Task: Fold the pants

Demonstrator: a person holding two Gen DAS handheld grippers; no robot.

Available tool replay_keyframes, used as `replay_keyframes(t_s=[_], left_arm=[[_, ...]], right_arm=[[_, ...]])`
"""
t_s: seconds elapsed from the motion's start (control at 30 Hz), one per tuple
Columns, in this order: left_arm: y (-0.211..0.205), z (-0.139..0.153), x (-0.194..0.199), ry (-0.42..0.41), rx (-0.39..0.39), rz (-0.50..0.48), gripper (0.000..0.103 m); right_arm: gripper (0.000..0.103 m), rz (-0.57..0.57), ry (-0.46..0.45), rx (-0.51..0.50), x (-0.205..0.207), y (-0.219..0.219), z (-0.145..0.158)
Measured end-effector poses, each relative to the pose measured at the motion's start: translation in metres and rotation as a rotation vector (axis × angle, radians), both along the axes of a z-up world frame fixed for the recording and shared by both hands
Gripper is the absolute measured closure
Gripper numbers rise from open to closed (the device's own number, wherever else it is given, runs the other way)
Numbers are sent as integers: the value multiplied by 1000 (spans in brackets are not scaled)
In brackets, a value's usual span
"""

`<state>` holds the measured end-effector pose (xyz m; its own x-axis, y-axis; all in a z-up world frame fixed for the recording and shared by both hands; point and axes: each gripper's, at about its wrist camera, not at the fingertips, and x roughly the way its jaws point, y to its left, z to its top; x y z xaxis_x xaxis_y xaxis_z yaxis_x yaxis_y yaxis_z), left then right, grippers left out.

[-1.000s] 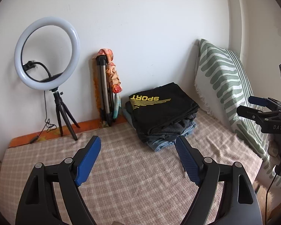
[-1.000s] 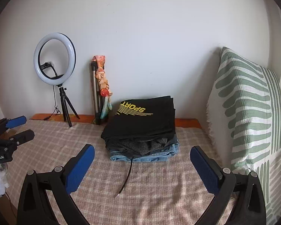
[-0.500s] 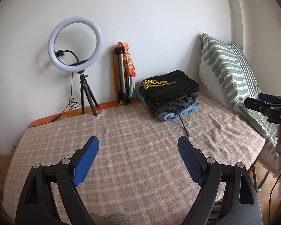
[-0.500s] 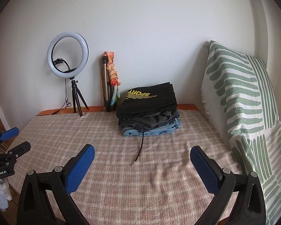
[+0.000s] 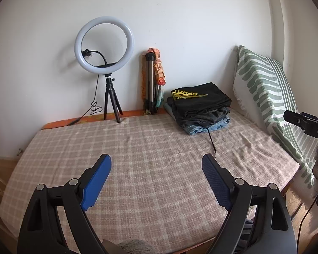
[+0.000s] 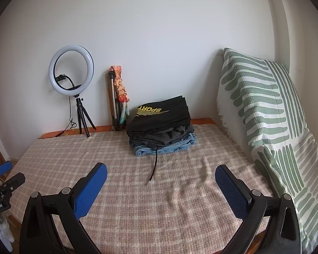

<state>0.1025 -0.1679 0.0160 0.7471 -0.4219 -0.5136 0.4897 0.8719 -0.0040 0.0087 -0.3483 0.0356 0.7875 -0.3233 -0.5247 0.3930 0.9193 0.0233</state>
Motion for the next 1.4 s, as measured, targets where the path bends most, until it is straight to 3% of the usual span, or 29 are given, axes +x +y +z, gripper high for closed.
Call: replay_keyframes(t_s=[1.4], left_arm=[[5, 3, -7, -4, -5, 26, 15]], right_arm=[[0, -8, -5, -3, -3, 1, 1]])
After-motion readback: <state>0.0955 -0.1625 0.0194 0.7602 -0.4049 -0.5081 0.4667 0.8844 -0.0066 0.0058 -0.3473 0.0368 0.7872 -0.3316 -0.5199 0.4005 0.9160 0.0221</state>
